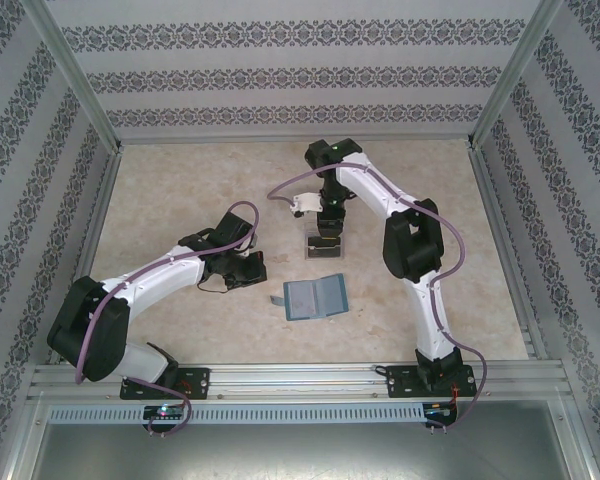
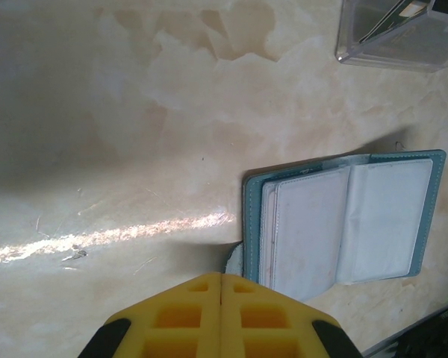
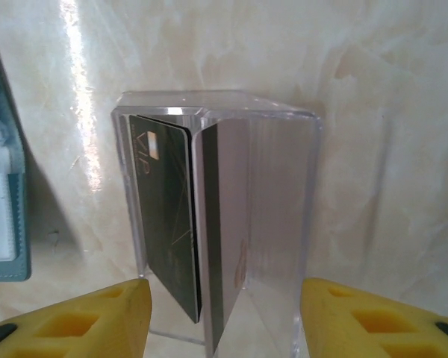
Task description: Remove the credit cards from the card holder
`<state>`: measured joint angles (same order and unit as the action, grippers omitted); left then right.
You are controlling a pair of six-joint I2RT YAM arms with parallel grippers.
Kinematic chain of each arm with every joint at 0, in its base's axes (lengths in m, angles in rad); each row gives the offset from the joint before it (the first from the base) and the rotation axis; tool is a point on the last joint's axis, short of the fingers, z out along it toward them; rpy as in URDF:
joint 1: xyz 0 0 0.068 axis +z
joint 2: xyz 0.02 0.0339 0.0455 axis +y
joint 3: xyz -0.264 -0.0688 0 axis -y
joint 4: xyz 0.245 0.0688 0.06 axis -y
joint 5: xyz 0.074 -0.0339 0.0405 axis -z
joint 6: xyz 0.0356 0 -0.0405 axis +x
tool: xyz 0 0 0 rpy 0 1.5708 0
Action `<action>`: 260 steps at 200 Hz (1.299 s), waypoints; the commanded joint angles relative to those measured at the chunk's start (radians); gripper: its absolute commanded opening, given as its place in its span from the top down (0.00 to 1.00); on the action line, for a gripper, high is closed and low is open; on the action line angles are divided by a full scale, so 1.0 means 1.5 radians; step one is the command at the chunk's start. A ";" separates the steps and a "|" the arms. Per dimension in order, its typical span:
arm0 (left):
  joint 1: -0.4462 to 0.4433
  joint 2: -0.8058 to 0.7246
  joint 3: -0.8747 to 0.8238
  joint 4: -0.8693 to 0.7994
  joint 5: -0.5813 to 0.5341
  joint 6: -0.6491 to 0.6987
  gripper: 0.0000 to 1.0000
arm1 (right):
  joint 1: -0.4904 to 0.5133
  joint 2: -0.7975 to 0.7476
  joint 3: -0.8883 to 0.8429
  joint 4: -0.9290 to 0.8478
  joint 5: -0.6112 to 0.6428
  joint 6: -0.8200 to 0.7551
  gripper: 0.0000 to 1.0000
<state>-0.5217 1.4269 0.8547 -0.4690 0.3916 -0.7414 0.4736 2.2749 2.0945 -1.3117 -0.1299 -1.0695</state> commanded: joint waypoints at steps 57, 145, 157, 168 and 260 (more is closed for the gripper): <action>0.007 -0.004 -0.002 0.000 0.006 -0.003 0.96 | -0.002 0.031 0.036 0.023 0.009 0.005 0.45; 0.007 0.001 0.004 0.001 0.008 -0.001 0.96 | -0.001 0.005 0.048 0.064 0.060 0.018 0.46; 0.007 0.002 0.004 0.002 0.009 -0.001 0.96 | 0.001 -0.004 0.043 0.068 0.061 0.019 0.46; 0.007 0.002 0.004 0.004 0.010 -0.001 0.96 | 0.002 -0.015 0.034 0.077 0.064 0.020 0.46; 0.007 0.021 -0.004 0.046 0.032 -0.008 0.94 | 0.000 -0.157 -0.156 0.263 0.068 0.246 0.63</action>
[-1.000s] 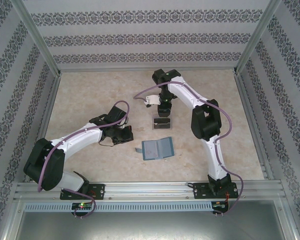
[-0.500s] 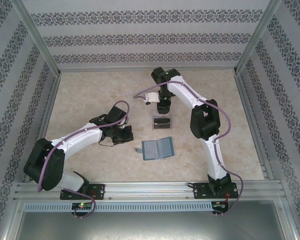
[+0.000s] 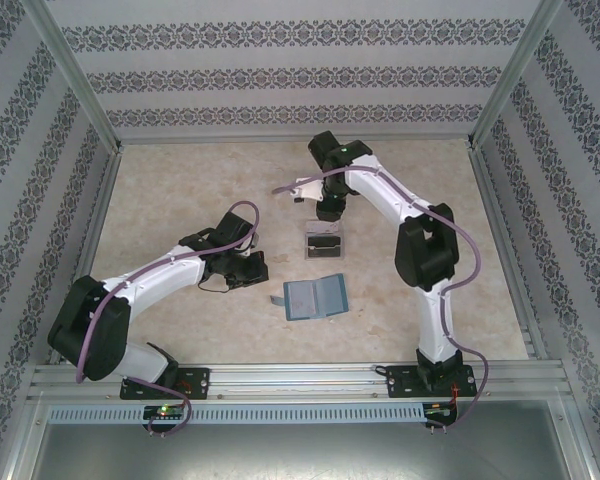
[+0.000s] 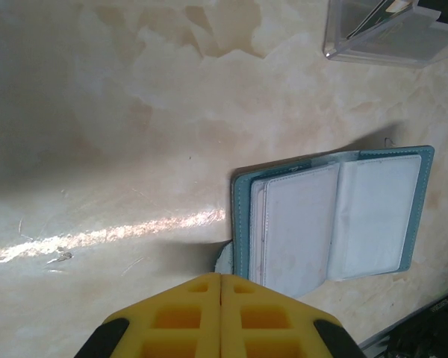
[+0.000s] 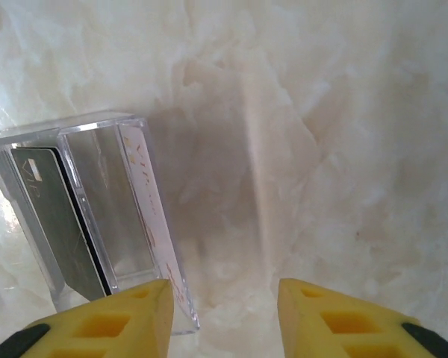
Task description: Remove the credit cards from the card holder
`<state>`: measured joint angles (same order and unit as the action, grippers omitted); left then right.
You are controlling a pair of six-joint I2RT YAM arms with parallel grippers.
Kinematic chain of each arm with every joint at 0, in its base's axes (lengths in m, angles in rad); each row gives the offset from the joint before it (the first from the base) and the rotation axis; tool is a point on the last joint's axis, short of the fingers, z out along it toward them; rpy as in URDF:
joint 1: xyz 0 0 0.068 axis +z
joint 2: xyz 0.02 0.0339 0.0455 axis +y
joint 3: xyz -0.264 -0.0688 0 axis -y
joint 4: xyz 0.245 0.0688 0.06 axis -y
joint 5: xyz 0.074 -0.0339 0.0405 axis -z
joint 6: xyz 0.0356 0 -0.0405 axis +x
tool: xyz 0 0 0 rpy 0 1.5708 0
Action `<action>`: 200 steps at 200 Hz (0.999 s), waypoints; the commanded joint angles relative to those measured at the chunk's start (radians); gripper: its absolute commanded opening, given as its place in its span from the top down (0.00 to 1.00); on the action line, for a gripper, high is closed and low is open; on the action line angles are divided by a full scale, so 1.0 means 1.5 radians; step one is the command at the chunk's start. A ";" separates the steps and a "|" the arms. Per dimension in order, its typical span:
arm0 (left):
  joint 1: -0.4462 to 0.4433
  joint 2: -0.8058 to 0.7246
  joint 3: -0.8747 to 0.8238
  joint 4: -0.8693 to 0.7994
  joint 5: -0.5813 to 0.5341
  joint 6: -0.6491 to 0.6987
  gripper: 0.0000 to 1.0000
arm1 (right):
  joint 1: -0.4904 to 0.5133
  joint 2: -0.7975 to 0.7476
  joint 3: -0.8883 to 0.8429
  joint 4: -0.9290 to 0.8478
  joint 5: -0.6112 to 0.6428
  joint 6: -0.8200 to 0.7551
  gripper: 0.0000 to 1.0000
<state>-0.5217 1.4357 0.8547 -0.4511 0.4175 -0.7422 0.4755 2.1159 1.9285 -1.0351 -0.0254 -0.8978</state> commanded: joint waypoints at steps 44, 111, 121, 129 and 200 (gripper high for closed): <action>0.006 0.037 0.008 0.056 0.017 -0.007 0.94 | 0.002 -0.128 -0.161 0.154 0.002 0.392 0.71; 0.000 0.069 0.031 0.072 0.038 -0.007 0.96 | 0.028 -0.252 -0.349 0.221 -0.080 0.774 0.78; -0.004 0.071 0.035 0.071 0.041 -0.007 0.96 | 0.033 -0.268 -0.378 0.237 -0.104 0.814 0.80; -0.008 0.071 0.037 0.070 0.043 -0.007 0.97 | 0.038 -0.281 -0.401 0.250 -0.119 0.844 0.82; -0.058 0.108 0.076 0.051 0.074 -0.012 0.99 | 0.072 -0.365 -0.539 0.326 -0.262 0.996 0.88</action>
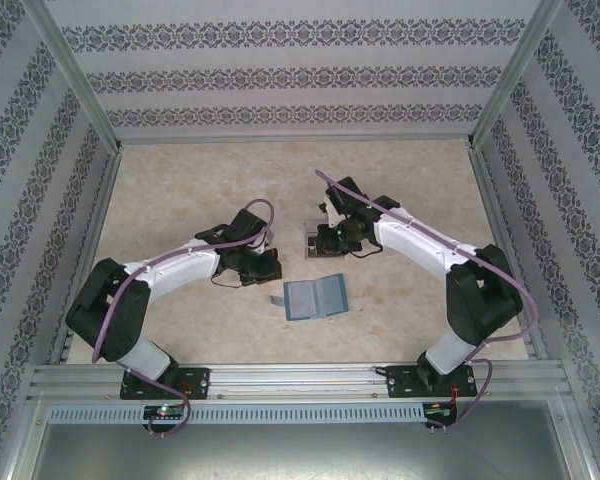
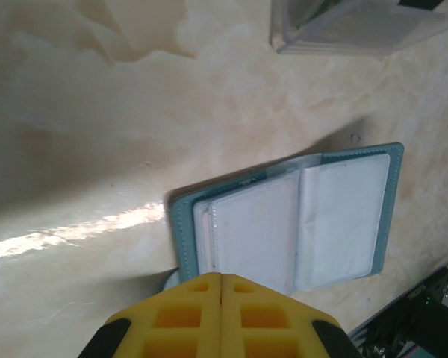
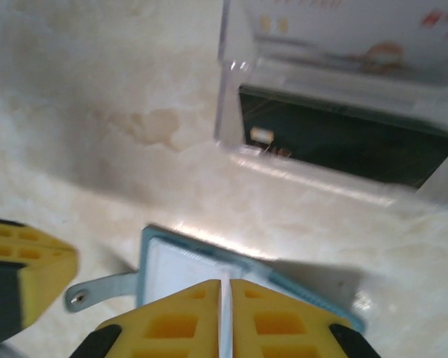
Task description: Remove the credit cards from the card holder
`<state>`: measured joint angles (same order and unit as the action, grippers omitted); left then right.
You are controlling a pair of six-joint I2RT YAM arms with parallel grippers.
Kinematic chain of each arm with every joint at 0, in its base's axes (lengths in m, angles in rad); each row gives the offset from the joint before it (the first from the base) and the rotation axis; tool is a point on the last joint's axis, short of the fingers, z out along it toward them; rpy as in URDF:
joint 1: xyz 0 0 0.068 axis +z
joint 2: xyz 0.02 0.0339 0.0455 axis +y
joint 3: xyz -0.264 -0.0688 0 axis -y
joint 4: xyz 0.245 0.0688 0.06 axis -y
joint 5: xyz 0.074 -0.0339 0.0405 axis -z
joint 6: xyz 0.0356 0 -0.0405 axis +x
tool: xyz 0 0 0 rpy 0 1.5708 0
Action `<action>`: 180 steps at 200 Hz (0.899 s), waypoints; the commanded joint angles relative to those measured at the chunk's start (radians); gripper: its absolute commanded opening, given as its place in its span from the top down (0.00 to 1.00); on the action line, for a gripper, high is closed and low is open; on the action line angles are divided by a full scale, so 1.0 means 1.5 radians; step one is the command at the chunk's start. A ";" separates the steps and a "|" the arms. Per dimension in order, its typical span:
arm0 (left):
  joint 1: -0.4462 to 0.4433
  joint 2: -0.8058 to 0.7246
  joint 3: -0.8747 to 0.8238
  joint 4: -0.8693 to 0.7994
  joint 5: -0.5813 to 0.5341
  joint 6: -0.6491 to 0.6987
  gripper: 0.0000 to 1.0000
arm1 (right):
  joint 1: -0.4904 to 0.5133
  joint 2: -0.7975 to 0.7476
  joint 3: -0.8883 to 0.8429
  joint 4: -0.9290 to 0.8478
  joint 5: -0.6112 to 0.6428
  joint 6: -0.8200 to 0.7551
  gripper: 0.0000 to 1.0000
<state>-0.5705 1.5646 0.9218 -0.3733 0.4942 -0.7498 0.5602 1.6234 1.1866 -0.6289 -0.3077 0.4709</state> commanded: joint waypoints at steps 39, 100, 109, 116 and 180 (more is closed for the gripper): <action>-0.047 0.054 0.047 -0.031 0.024 0.000 1.00 | 0.032 -0.062 -0.105 0.096 -0.094 0.122 0.91; -0.052 0.066 0.008 -0.042 0.009 0.004 1.00 | 0.074 -0.046 -0.143 0.115 -0.094 0.164 0.91; -0.052 0.069 0.003 -0.042 0.008 0.005 1.00 | 0.082 -0.034 -0.138 0.111 -0.092 0.166 0.91; -0.052 0.071 0.003 -0.046 0.006 0.008 1.00 | 0.087 -0.025 -0.134 0.106 -0.089 0.169 0.91; -0.052 0.083 -0.005 -0.076 -0.010 0.043 1.00 | 0.134 0.029 -0.106 0.097 -0.057 0.196 0.87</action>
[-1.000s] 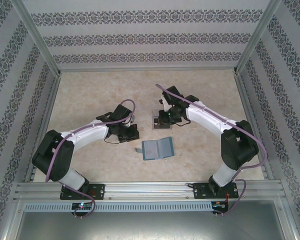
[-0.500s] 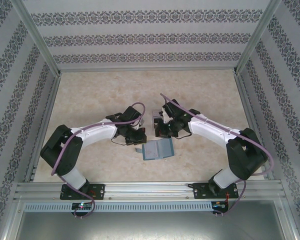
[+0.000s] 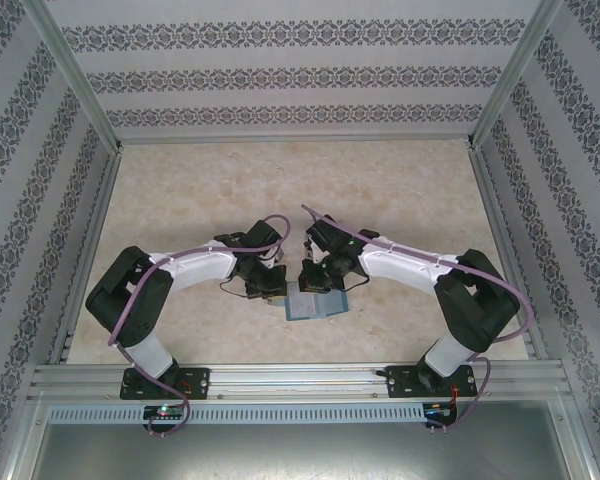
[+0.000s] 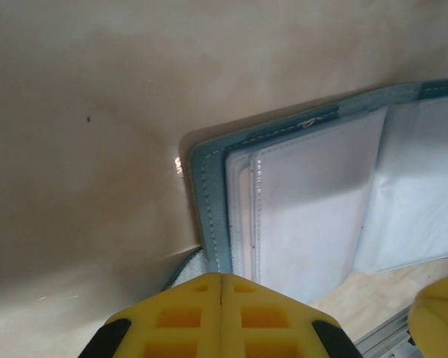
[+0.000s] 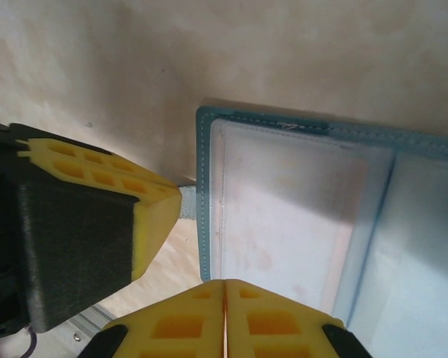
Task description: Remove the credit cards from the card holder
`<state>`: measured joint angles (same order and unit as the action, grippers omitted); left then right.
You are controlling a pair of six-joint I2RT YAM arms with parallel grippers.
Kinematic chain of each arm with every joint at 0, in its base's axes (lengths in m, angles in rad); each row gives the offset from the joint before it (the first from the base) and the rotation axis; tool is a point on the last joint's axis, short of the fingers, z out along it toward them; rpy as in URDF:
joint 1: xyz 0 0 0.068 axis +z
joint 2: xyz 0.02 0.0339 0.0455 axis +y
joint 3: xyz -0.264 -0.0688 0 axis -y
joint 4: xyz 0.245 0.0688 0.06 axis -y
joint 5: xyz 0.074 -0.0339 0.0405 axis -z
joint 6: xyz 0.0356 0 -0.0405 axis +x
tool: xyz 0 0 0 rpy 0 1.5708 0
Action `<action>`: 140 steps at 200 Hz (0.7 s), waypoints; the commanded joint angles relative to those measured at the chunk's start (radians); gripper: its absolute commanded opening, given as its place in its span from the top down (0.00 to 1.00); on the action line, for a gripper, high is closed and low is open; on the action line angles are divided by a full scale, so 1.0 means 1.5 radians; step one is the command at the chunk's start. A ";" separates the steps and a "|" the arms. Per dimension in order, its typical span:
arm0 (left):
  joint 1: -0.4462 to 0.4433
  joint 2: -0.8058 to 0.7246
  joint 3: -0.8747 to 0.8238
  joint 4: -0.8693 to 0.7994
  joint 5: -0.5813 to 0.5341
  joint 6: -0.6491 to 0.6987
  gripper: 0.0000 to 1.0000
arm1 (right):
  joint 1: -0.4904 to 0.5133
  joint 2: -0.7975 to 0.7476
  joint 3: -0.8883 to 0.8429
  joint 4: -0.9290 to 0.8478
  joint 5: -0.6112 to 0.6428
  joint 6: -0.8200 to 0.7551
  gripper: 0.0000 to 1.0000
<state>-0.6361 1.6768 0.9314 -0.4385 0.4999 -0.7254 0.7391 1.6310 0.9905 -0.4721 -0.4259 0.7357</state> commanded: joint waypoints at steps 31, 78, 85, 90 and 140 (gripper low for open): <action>-0.009 0.015 -0.015 -0.039 -0.024 0.037 1.00 | 0.027 0.051 0.038 -0.012 0.031 0.030 0.84; -0.009 0.022 -0.022 -0.038 -0.023 0.043 1.00 | 0.047 0.082 0.069 -0.046 0.071 0.031 0.76; -0.009 0.022 -0.023 -0.038 -0.022 0.044 1.00 | 0.050 0.086 0.072 -0.050 0.075 0.031 0.75; -0.009 0.022 -0.023 -0.038 -0.022 0.045 1.00 | 0.051 0.088 0.074 -0.052 0.079 0.031 0.75; -0.009 0.022 -0.030 -0.035 -0.018 0.046 1.00 | 0.061 0.118 0.093 -0.075 0.100 0.026 0.70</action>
<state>-0.6357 1.7004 0.9096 -0.4629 0.4862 -0.6838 0.8131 1.7794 1.1019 -0.5392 -0.3172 0.7765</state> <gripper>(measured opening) 0.046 0.302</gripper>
